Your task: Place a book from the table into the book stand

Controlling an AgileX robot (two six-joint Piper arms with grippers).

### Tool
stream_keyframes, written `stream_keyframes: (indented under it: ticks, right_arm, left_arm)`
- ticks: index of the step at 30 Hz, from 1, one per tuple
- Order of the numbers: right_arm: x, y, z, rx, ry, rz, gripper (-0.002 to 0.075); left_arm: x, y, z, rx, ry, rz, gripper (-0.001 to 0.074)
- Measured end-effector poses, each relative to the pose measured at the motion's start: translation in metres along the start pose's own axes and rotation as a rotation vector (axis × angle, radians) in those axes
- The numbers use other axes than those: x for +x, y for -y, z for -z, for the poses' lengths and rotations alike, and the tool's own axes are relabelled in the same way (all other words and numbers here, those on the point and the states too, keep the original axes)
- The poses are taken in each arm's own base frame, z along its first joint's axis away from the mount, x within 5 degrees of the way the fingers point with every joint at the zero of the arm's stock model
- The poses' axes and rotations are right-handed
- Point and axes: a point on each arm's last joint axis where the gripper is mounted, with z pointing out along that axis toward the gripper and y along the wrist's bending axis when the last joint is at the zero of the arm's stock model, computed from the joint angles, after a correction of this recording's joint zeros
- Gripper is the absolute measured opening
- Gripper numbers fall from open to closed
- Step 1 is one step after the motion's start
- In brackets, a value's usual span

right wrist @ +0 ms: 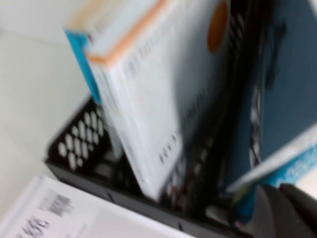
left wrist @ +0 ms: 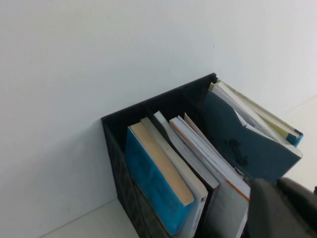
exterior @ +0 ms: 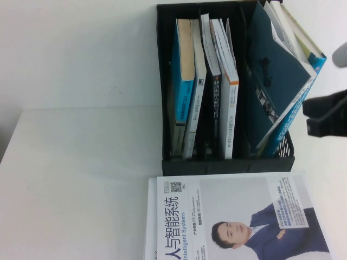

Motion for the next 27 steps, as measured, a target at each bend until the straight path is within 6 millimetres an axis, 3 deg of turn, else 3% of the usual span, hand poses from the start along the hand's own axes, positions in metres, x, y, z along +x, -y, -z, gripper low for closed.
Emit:
stream_keyframes:
  ticks: [3,8,17,22,27]
  right_arm:
    - [0.015,0.007,-0.013,0.043,-0.023,-0.015,-0.0005]
    - [0.017,0.019,-0.038,0.116,-0.007,-0.026,-0.0005]
    - [-0.008,0.027,-0.082,0.102,-0.015,-0.037,-0.0005]
    - [-0.025,0.025,-0.091,0.059,-0.015,-0.04,-0.0005]
    - [-0.028,0.024,-0.088,0.037,-0.026,-0.04,-0.0005]
  left_arm:
    - [0.0,0.0,0.0,0.0,0.0,0.0,-0.0001]
    - [0.0,0.0,0.0,-0.005,-0.003,0.0,-0.0002]
    - [0.0,-0.004,0.0,-0.039,-0.004,-0.01,-0.0002]
    - [0.001,-0.005,0.0,-0.059,-0.006,-0.016,-0.0002]
    - [0.001,-0.006,0.002,-0.066,-0.013,-0.017,-0.0002]
